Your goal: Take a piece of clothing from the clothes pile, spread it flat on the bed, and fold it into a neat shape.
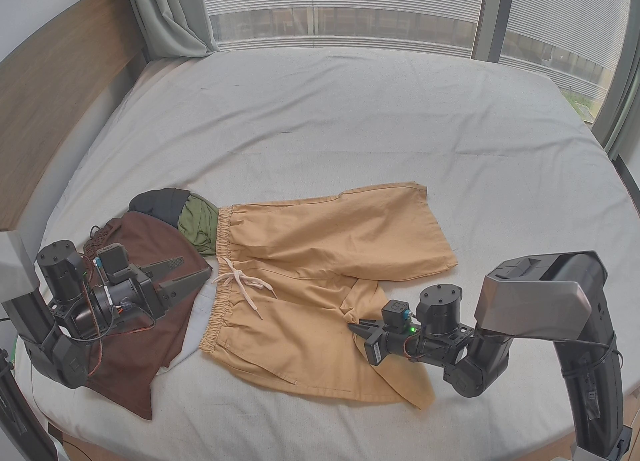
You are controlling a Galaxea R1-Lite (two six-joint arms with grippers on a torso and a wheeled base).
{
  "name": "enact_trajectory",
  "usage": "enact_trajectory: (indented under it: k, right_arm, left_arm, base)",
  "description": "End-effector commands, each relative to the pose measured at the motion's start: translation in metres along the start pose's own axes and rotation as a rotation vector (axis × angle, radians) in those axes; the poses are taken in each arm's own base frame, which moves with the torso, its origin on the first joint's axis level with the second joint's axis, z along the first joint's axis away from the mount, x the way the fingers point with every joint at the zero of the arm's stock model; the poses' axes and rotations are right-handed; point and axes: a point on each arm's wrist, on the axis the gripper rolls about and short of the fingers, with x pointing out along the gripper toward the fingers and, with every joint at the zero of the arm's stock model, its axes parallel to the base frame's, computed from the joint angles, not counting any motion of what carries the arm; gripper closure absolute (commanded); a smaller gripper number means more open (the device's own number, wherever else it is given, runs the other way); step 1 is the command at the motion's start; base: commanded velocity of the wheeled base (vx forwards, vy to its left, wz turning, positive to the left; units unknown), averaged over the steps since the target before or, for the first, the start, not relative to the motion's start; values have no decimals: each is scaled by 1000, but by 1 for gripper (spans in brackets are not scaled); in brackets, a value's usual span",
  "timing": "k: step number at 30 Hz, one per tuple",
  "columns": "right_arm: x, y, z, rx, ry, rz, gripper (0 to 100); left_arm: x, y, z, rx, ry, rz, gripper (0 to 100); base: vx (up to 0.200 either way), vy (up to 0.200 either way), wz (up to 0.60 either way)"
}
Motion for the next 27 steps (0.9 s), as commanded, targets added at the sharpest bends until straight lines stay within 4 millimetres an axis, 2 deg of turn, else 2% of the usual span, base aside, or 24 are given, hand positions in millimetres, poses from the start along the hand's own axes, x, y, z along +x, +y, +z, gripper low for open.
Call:
enact_trajectory:
  k: [1, 6, 9, 14, 21, 27]
  right_arm:
    - [-22, -7, 25, 5, -47, -32, 100]
    - [-45, -24, 37, 20, -64, -89, 100]
    - [-57, -33, 34, 42, -52, -121, 100]
    - [-61, -35, 27, 66, -35, -128, 100]
    - [-65, -43, 28, 85, -48, -153, 100]
    - [-78, -64, 23, 116, -41, -221, 100]
  left_arm:
    - [0, -1, 0, 1, 0, -3, 0]
    - [0, -1, 1, 5, -2, -4, 0]
    - [0, -2, 1, 6, -2, -7, 0]
    - [1, -2, 0, 3, 2, -11, 0]
    - [1, -2, -1, 2, 3, -10, 0]
    - [2, -2, -1, 1, 5, -10, 0]
  base:
    - [0, 0, 0]
    - [0, 0, 0]
    - [0, 0, 0]
    - [0, 0, 0]
    - [0, 0, 0]
    - [0, 0, 0]
